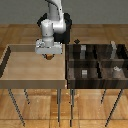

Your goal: Place the loaf of bread into the appropriate compartment.

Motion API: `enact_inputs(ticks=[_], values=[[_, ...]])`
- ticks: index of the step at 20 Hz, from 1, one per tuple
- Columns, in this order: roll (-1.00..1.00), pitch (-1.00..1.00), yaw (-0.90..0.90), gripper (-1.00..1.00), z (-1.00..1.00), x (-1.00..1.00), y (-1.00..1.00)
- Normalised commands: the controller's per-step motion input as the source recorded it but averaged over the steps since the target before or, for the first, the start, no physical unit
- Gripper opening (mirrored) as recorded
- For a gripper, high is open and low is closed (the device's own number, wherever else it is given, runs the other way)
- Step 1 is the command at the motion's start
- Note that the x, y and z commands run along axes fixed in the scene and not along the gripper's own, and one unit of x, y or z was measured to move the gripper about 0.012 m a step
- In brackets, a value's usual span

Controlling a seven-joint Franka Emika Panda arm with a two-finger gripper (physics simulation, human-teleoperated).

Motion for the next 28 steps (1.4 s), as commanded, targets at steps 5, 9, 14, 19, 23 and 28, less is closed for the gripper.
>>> enact_inputs(ticks=[5,9,14,19,23,28], values=[[0.0,0.0,0.0,-1.0,0.6,0.0,0.3],[0.0,0.0,0.0,-1.0,0.0,0.0,1.0],[0.0,0.0,0.0,-1.0,0.0,0.0,1.0],[0.0,0.0,0.0,-1.0,0.0,0.0,1.0],[0.0,0.0,0.0,-1.0,0.0,0.0,1.0],[0.0,0.0,0.0,-1.0,0.0,0.63,0.2]])
